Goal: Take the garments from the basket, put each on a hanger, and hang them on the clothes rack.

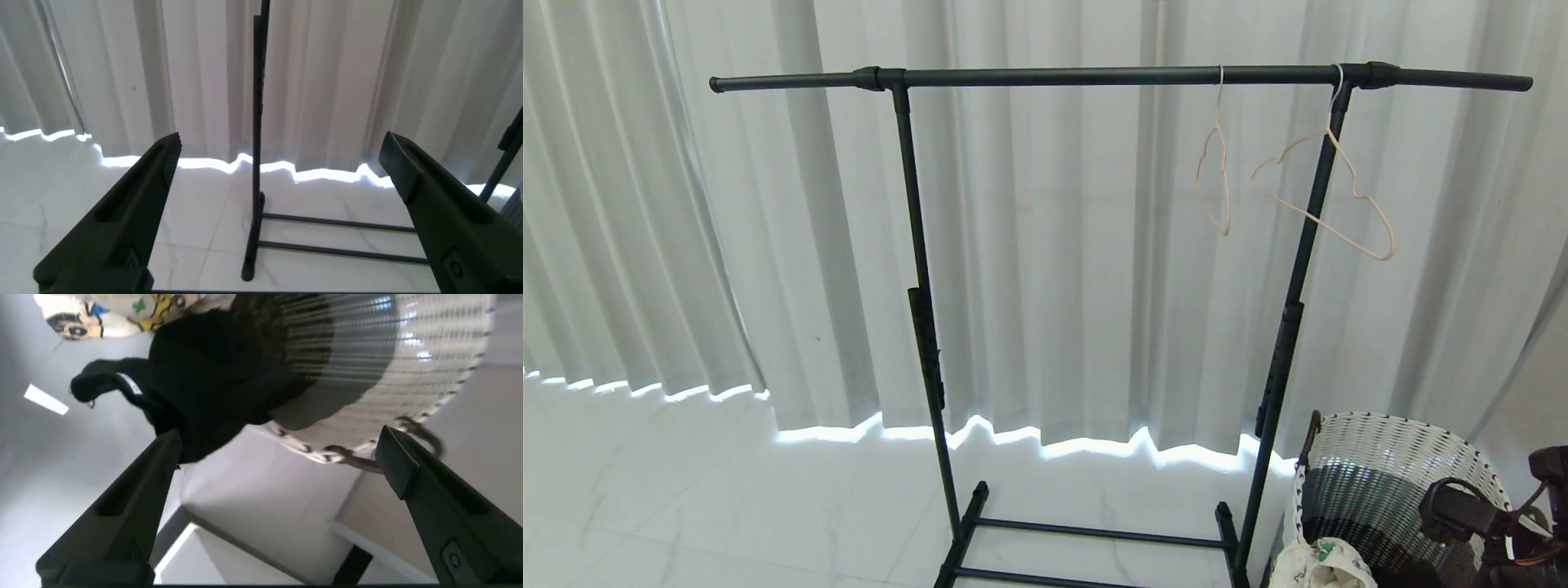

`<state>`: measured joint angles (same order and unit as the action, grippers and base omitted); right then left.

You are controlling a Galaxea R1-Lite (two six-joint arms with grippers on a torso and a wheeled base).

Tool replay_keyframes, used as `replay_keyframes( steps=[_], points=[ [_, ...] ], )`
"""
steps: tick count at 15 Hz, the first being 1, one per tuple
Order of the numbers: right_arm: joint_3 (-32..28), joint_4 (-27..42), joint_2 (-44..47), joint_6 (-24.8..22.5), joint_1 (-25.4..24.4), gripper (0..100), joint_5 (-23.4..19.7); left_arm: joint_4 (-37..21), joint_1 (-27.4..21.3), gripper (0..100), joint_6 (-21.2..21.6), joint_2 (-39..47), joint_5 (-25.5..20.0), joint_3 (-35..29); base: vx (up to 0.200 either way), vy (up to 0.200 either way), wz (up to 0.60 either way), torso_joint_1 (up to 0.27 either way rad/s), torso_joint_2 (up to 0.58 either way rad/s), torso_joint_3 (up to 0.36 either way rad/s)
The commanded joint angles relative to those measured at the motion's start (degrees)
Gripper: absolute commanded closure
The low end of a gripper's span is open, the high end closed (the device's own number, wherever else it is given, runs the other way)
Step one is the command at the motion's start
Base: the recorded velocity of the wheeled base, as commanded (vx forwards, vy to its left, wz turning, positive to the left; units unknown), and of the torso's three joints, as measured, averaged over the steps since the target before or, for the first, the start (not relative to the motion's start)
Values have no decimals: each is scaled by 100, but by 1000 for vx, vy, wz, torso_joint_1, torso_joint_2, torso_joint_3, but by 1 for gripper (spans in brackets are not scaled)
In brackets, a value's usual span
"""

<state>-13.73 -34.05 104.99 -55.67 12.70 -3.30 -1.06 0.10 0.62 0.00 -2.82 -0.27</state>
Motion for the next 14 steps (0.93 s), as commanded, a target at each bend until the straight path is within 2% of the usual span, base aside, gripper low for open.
replay_keyframes(
  steps=[1, 4, 6, 10, 13, 14],
  points=[
    [46, -111, 479, -22, 13, 0, -12, 1, -1, 0, -1, 0, 0, 0, 0, 0, 0, 0, 0, 0],
    [213, -111, 532, -145, 4, 0, -4, 1, -1, 0, -1, 0, 0, 0, 0, 0, 0, 0, 0, 0],
    [2, -278, 822, -154, 13, 0, -4, 1, -1, 0, -1, 0, 0, 0, 0, 0, 0, 0, 0, 0],
    [-60, -1561, 1542, -172, 22, 0, 23, 1, 8, 0, -1, 0, 0, 0, 0, 0, 0, 0, 0, 0],
    [-25, -1860, 1569, -172, 22, 0, 14, 1, -1, 0, -1, 0, 0, 0, 0, 0, 0, 0, 0, 0],
    [116, -2123, 1560, -163, 13, 100, -21, 1, -1, 0, -1, 0, 0, 0, 0, 0, 0, 0, 0, 0]
  ],
)
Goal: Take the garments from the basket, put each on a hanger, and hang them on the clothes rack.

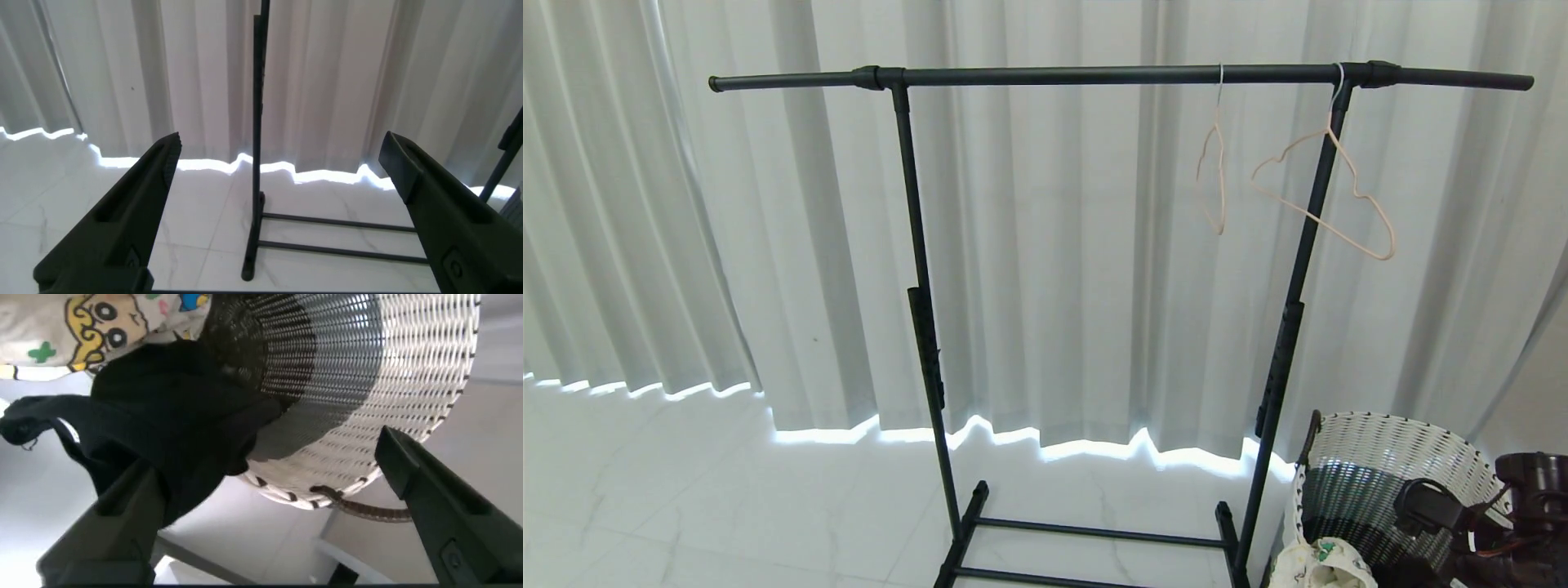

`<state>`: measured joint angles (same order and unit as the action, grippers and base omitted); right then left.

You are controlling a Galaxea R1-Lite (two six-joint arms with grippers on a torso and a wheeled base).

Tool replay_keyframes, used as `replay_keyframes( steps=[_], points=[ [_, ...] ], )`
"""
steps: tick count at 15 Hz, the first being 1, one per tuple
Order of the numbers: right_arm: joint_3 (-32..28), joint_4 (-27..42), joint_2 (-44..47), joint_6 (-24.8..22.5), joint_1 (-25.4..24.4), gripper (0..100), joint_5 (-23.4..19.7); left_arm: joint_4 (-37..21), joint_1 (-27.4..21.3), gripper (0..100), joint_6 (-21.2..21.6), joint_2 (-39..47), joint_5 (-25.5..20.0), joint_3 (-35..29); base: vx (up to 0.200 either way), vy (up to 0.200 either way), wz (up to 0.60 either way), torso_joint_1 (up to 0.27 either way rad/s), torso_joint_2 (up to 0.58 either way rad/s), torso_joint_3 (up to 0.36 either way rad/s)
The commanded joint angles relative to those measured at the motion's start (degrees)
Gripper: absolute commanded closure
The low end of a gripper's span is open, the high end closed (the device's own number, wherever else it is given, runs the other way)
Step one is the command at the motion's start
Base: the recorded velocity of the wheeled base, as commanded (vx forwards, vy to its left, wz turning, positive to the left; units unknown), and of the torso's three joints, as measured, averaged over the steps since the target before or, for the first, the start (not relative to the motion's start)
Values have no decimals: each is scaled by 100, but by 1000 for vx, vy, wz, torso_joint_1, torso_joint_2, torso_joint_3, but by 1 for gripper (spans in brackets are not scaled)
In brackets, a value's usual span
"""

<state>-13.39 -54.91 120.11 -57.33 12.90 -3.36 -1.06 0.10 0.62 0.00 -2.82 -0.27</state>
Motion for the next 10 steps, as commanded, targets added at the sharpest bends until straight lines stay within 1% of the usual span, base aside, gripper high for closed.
replay_keyframes(
  steps=[1, 3, 7, 8, 10],
  points=[
    [222, -275, 47, 3, -7, 100, -24, 1, -1, 0, -1, 0, 0, 0, 0, 0, 0, 0, 0, 0],
    [495, -565, -6, 3, -7, 100, 2, 1, 8, 0, -1, 0, 0, 0, 0, 0, 0, 0, 0, 0],
    [1066, -591, -805, 73, 20, 100, -15, 1, 8, 0, -1, 0, 0, 0, 0, 0, 0, 0, 0, 0],
    [1154, -591, -1034, 240, 20, 100, -15, 1, 8, 0, -1, 0, 0, 0, 0, 0, 0, 0, 0, 0],
    [1163, -556, -1385, 917, 20, 100, -24, 1, -1, 0, -1, 0, 0, 0, 0, 0, 0, 0, 0, 0]
  ],
)
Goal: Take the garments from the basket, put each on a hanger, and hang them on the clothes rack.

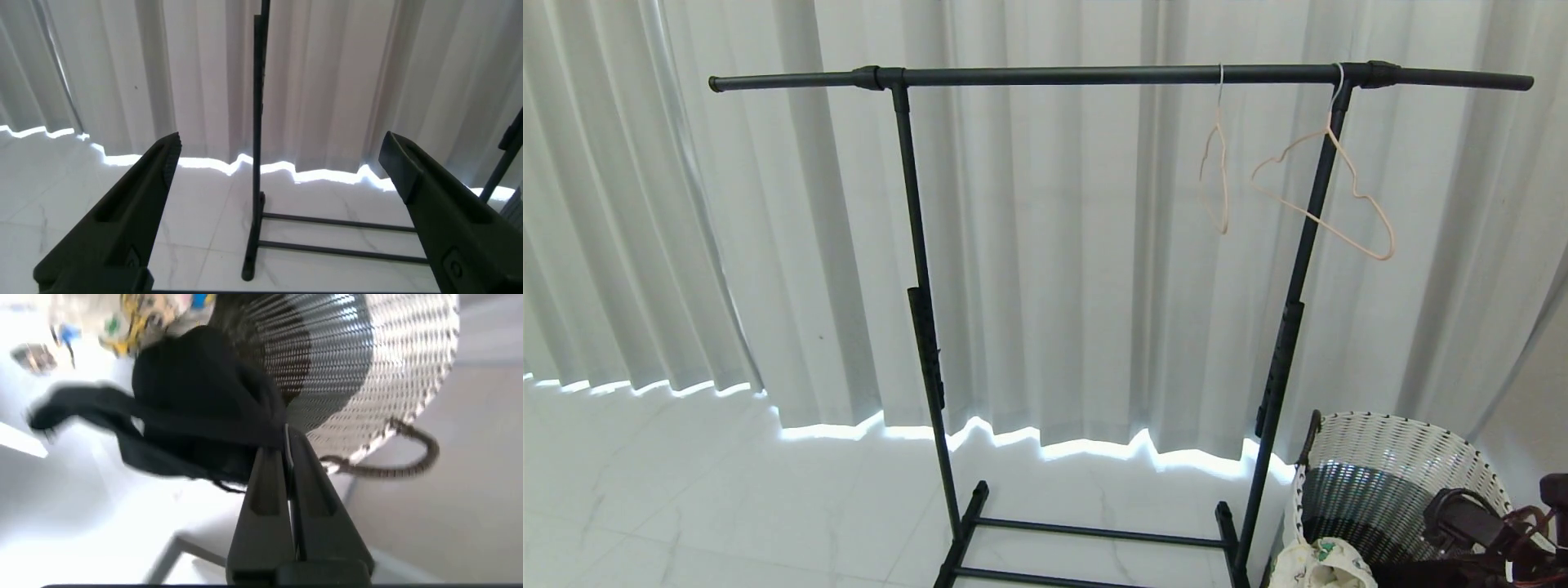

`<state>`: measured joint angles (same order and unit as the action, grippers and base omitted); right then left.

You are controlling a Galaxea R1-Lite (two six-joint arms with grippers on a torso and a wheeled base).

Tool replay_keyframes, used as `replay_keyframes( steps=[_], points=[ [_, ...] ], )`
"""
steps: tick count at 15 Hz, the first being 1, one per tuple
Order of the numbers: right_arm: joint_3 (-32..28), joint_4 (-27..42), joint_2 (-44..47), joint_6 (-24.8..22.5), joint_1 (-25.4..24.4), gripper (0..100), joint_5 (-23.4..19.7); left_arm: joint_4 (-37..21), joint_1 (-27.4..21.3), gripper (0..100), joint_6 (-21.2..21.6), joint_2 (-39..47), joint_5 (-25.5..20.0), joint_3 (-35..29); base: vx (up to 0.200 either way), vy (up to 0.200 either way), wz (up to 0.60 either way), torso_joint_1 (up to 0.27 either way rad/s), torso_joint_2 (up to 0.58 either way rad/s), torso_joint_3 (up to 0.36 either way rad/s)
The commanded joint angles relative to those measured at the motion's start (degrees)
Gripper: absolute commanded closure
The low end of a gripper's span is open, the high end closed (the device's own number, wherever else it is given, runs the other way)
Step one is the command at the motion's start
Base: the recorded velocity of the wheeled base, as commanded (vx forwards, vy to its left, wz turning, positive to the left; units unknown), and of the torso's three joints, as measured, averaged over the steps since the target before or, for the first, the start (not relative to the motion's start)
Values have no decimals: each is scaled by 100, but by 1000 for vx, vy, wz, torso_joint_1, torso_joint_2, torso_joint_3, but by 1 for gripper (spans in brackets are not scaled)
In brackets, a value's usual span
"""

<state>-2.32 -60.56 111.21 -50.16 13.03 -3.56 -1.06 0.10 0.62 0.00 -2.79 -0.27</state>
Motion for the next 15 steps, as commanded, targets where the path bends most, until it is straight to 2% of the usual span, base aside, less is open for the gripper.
replay_keyframes(
  steps=[1, 4, 6, 7, 10, 11, 13, 15],
  points=[
    [29, 27, -698, 525, 6, 100, -4, 1, 8, 0, -1, 0, -2, 0, 0, 0, 0, 0, 0, 0],
    [-41, 440, -1462, 754, 33, 100, 4, -8, 8, 0, 26, 0, -2, 0, 0, 0, 0, 0, 0, 0],
    [-507, 1539, -2271, 754, 33, 100, -4, -8, 8, 0, 8, 0, -2, 0, 0, 0, 0, 0, 0, 0],
    [-876, 2374, -2710, 763, 42, 100, -4, -8, 8, 0, 8, 0, -2, 0, 0, 0, 0, 0, 0, 0],
    [-2607, 6153, -4222, 868, 59, 100, -198, -8, 8, 0, 8, 0, -2, 0, 0, 0, 0, 0, 0, 0],
    [-3179, 7181, -4547, 868, 50, 100, -321, -8, 8, 0, 17, 0, -2, 0, 0, 0, 0, 0, 0, 0],
    [-4286, 8834, -4952, 859, 24, 100, -453, -8, 8, 0, 17, 0, -2, 0, 0, 0, 0, 0, 0, 0],
    [-5174, 9836, -5092, 850, -55, 100, -497, -8, 8, 0, 17, 0, -2, 0, 0, 0, 0, 0, 0, 0]
  ],
)
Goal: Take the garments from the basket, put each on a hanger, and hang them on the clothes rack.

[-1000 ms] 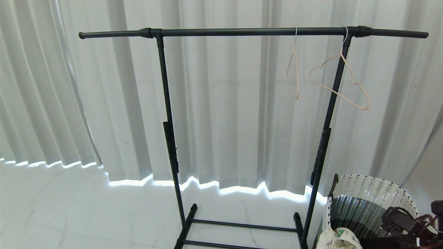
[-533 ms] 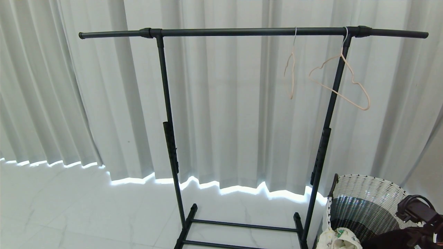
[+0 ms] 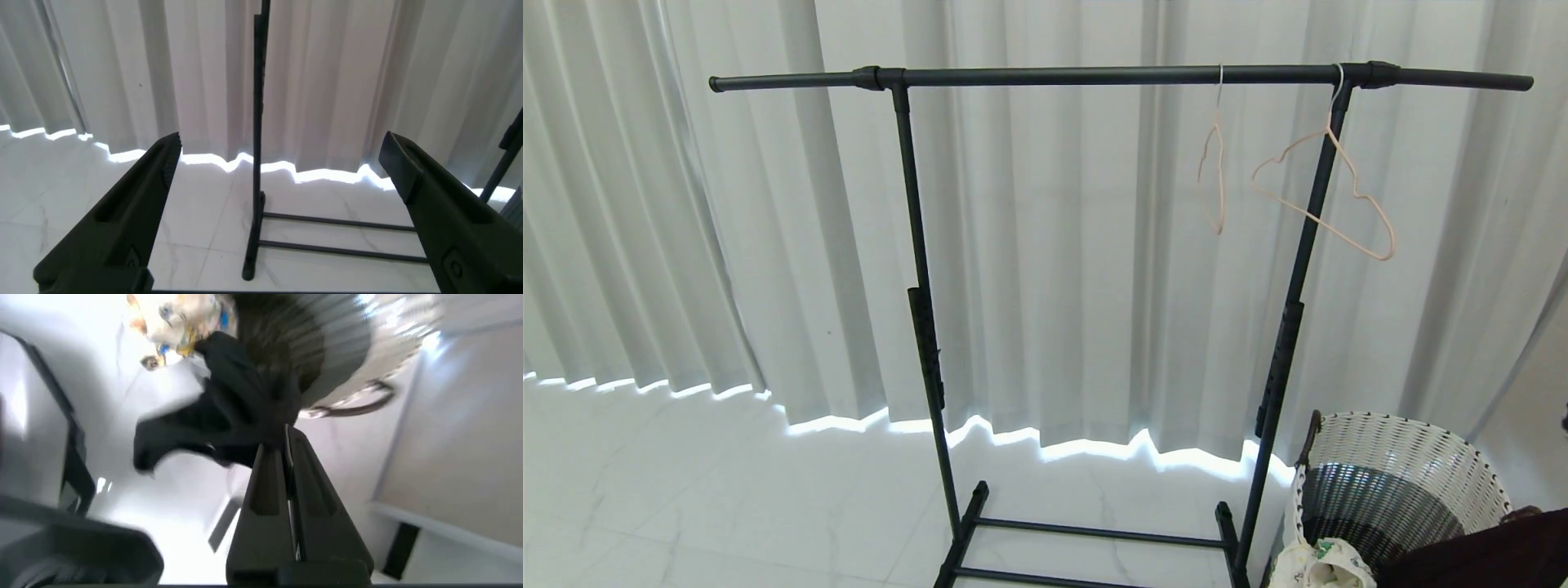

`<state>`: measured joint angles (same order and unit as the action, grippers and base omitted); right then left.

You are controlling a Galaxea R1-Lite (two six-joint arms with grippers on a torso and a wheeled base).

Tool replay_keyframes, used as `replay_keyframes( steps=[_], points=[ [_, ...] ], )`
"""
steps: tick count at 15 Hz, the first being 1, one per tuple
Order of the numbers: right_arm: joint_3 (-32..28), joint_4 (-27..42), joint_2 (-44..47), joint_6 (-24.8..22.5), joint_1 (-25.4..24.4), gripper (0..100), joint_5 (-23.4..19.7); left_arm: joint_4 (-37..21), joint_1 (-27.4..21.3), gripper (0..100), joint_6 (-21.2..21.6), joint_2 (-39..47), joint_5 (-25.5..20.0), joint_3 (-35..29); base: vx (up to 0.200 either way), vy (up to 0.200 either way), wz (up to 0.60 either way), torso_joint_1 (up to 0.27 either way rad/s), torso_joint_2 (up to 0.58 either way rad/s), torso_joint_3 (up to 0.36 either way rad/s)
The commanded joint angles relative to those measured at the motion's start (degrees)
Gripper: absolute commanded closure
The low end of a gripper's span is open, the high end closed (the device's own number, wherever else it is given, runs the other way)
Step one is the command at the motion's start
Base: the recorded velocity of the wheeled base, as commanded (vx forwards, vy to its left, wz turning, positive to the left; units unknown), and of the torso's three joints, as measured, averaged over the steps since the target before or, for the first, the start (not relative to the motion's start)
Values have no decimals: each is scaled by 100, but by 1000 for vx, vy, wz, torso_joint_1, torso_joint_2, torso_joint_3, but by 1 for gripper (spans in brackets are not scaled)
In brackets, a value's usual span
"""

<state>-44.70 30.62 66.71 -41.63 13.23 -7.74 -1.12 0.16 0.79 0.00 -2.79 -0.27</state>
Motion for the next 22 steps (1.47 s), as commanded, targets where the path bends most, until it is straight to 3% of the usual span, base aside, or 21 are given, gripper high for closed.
replay_keyframes(
  steps=[1, 5, 11, 14, 17, 19, 22],
  points=[
    [-1313, 1113, -677, -3, -119, 100, -78, -2, 2, 0, 9, 0, -2, 0, 0, 0, 0, 0, 0, 0],
    [-2034, 1947, -949, -117, -127, 100, -61, -2, 2, 0, 9, 0, -2, 0, -150, 0, 0, 2, 5, 2],
    [-1902, 2000, -949, -697, -286, 100, -87, -2, 2, 0, 9, 0, -2, 0, -167, 0, 0, 0, -1, 0],
    [-1788, 1965, -624, -390, -1288, 100, -105, -2, 2, 0, 0, 0, -2, 0, 0, 0, 0, 0, 0, 0],
    [-1911, 1745, -96, 516, -2413, 100, -96, -2, 2, 0, 114, 0, -11, 0, 0, 0, 0, 0, 0, 0],
    [-2025, 1614, 229, 850, -2861, 100, -87, -2, 2, 0, 422, 0, -37, 0, 0, 0, 0, 0, 0, 0],
    [-2113, 1622, 598, 981, -3212, 100, -131, -2, 2, 0, 483, 0, -37, 0, 0, 0, 0, 0, 0, 0]
  ],
)
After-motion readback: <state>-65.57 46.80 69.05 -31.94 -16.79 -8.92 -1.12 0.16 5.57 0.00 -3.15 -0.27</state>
